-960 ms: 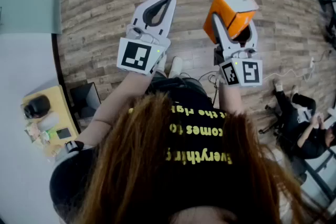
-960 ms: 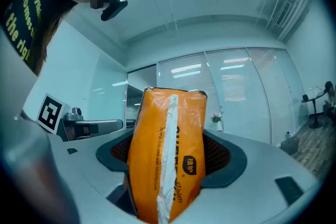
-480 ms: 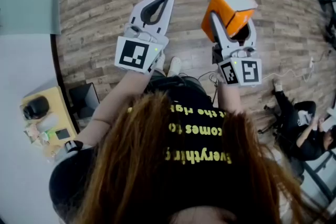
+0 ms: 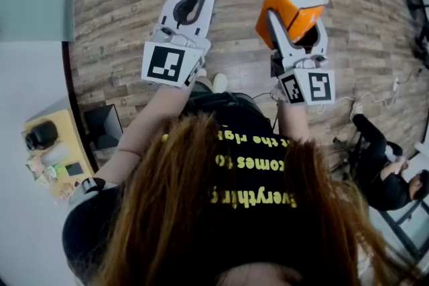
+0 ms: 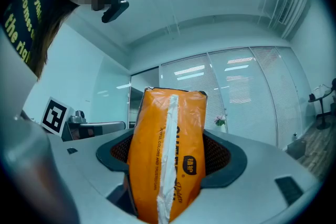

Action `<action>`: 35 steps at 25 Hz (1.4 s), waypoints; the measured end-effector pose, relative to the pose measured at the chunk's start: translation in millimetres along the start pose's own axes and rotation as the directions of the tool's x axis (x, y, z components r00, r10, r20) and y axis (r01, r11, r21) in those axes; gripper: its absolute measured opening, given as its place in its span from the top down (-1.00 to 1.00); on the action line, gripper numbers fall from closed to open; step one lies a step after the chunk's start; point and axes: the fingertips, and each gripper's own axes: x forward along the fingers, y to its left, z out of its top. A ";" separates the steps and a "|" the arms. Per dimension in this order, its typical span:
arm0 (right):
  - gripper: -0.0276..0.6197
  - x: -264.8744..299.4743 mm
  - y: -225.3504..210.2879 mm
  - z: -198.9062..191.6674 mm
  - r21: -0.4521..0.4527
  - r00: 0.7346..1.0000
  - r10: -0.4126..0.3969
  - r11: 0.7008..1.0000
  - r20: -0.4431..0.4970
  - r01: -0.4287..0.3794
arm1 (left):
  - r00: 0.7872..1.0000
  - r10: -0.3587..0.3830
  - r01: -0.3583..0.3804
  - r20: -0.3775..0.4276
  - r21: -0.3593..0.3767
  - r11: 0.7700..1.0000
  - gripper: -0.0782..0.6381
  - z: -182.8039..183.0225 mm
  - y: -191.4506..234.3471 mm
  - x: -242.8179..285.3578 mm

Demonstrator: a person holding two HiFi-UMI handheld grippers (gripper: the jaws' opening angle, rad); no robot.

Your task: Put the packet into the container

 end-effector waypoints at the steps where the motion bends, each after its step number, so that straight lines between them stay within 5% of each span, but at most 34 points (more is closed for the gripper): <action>1: -0.20 0.5 -2.5 0.6 0.001 1.000 0.000 1.000 0.001 0.000 | 1.000 0.005 -0.005 0.002 0.000 1.000 0.78 0.3 0.7 1.6; 14: -0.20 22.3 -19.9 -11.0 0.037 1.000 0.011 0.999 -0.019 -0.010 | 0.998 0.056 -0.056 -0.001 0.012 0.998 0.78 -1.5 26.0 15.7; 35: -0.20 144.2 -70.8 -13.8 0.002 0.998 -0.061 0.998 -0.017 0.061 | 0.998 -0.049 0.049 0.038 0.012 0.999 0.78 -8.7 103.9 134.6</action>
